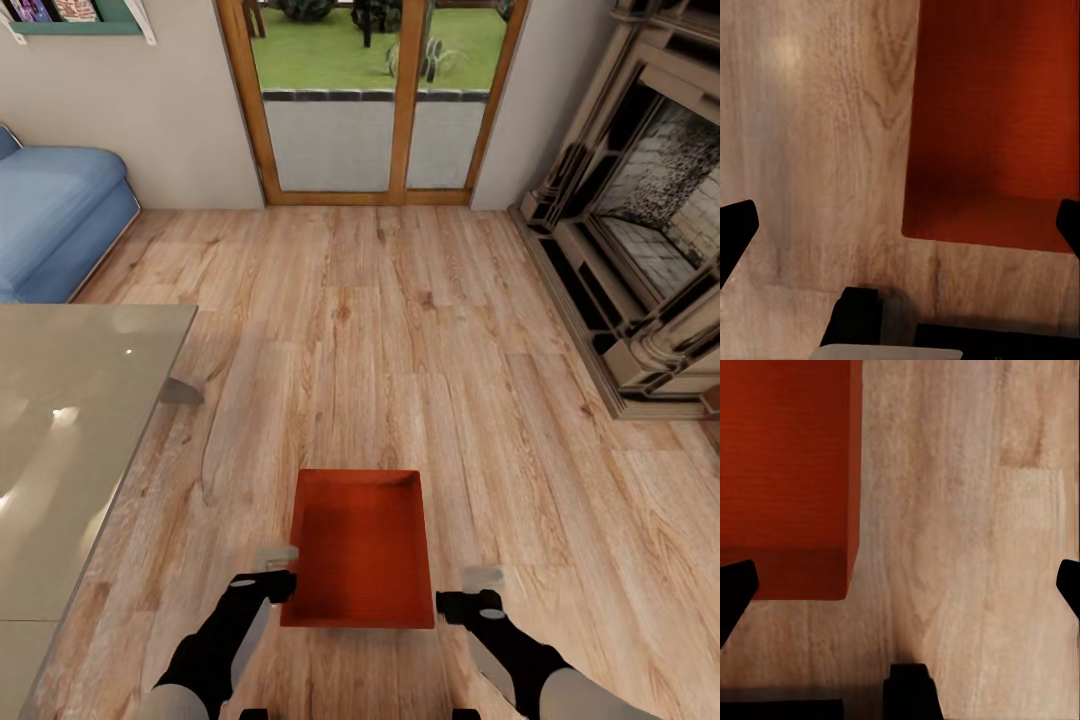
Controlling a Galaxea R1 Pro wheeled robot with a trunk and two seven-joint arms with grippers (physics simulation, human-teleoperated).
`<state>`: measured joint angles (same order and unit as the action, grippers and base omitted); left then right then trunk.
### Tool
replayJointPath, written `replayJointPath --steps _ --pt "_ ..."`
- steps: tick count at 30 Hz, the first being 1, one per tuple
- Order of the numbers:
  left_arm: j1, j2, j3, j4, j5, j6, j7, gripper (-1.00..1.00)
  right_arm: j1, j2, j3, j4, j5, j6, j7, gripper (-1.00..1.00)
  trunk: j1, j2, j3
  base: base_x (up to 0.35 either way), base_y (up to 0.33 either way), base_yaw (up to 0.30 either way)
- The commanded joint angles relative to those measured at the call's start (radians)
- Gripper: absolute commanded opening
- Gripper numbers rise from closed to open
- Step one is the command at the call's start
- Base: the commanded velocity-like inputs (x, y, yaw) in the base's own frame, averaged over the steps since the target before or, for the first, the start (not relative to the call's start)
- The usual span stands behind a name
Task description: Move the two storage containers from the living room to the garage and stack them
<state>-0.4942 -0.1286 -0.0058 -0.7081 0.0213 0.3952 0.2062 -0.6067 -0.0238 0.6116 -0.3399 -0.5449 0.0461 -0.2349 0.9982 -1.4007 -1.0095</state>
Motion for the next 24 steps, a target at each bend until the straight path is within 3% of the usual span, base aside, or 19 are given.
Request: replayJointPath --steps 1,6,8,14,24 --pt "-0.013 -0.003 0.000 -0.001 -0.005 0.007 0.004 1.00 -0.025 0.000 0.008 0.001 -0.007 0.006 -0.008 1.00 0.000 0.000 -0.001 0.000 0.000 0.000" --pt "-0.056 -0.008 0.000 0.001 -0.016 0.004 0.002 1.00 -0.105 0.004 0.008 0.010 -0.010 0.009 -0.010 1.00 0.000 0.000 -0.001 0.000 0.000 0.000" --pt "-0.098 -0.009 0.000 0.022 -0.012 0.012 0.004 1.00 -0.128 0.005 0.007 0.015 -0.012 0.009 -0.010 1.00 0.000 0.000 -0.001 0.000 0.000 0.000" --pt "-0.154 -0.006 -0.001 0.134 -0.017 0.013 0.004 1.00 -0.142 0.032 0.009 0.019 -0.009 -0.004 -0.009 1.00 0.000 0.000 -0.001 0.000 0.000 0.000" --pt "-0.164 -0.007 0.000 0.120 -0.020 0.017 0.001 1.00 -0.143 0.042 0.013 0.018 -0.004 -0.005 -0.001 1.00 0.000 0.000 -0.001 0.000 0.000 0.000"
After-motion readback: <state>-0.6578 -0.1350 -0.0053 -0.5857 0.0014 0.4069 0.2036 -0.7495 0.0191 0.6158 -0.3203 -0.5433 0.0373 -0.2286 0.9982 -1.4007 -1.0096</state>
